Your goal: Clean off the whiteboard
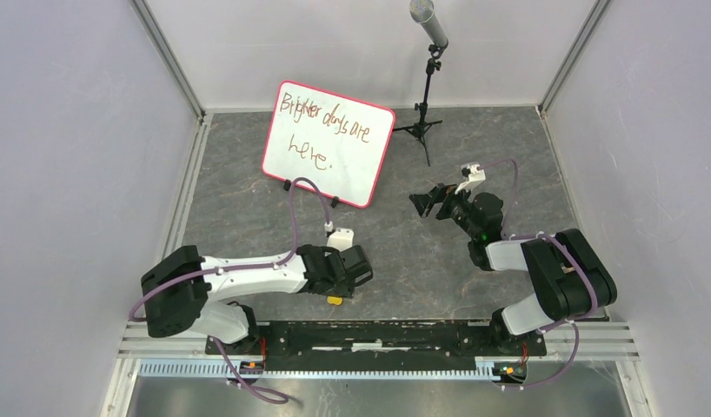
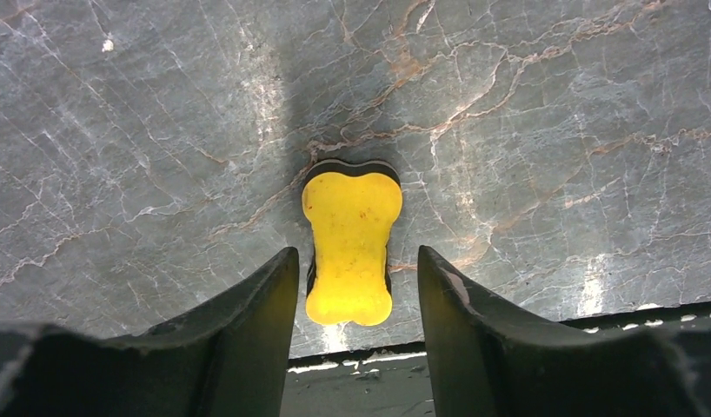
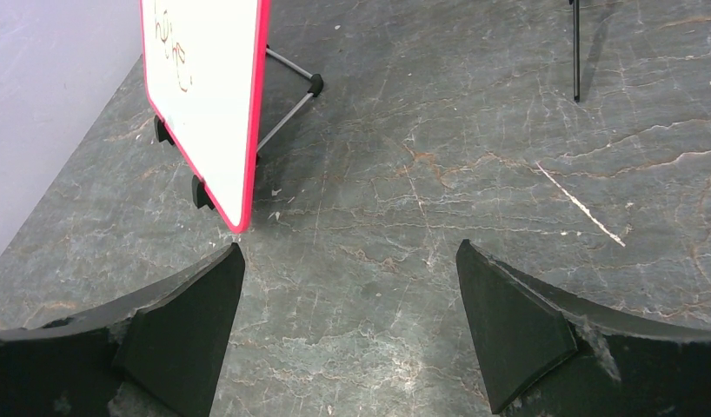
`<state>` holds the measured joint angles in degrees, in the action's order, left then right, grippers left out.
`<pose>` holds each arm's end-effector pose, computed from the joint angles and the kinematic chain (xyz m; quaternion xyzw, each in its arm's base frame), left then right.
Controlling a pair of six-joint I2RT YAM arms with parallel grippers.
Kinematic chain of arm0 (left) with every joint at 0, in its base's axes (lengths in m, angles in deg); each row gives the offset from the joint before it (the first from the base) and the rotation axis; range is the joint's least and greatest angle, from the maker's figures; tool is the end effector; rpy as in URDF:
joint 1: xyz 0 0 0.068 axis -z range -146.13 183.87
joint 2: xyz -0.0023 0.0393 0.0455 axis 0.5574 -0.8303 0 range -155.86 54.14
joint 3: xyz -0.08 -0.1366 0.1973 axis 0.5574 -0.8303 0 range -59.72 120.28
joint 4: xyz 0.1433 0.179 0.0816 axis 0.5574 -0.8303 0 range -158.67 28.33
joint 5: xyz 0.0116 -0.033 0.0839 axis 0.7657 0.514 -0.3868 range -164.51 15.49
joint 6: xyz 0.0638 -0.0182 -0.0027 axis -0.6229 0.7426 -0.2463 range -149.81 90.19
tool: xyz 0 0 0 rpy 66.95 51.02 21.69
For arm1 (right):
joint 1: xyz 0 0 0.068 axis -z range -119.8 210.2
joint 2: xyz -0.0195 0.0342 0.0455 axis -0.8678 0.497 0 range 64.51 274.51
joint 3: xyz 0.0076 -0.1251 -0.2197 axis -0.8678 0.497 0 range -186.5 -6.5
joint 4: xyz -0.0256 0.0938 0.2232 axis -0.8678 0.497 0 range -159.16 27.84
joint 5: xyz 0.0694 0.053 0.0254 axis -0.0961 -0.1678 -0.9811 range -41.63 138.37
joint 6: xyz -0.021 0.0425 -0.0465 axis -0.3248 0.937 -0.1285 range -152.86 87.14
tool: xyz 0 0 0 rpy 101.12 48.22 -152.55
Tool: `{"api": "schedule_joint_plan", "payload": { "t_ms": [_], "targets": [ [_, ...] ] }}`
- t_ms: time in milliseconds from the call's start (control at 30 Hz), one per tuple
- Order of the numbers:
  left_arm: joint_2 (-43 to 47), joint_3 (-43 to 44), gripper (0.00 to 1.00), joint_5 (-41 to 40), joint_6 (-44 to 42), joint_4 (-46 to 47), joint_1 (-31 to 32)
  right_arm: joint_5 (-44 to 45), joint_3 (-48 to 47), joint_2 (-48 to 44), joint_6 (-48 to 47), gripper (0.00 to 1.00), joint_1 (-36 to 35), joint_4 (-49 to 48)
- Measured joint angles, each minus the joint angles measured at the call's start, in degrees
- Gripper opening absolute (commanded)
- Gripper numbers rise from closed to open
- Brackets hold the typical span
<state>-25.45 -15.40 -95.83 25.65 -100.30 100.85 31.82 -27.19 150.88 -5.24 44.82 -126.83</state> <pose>0.1072 -0.2033 0.1534 0.0719 0.9708 -0.0324 0.2268 0.2616 0.0876 0.1581 -0.0142 0.7527 0.3390 0.5642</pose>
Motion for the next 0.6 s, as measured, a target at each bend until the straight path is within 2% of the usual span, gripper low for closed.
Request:
{"api": "schedule_joint_plan", "payload": {
  "t_ms": [133,333,600],
  "targets": [
    [-0.72,0.02,0.51,0.96,-0.09,0.28,-0.48,0.02,-0.2,0.24,0.2,0.98,0.0,0.09],
    [-0.92,-0.04,0.51,2.25,-0.09,0.46,-0.48,0.0,-0.52,0.72,0.39,0.98,-0.02,0.39],
    [-0.28,-0.76,0.45,2.43,-0.11,0.55,-0.48,-0.02,-0.68,0.87,0.63,0.98,-0.39,0.46]
  ]
}}
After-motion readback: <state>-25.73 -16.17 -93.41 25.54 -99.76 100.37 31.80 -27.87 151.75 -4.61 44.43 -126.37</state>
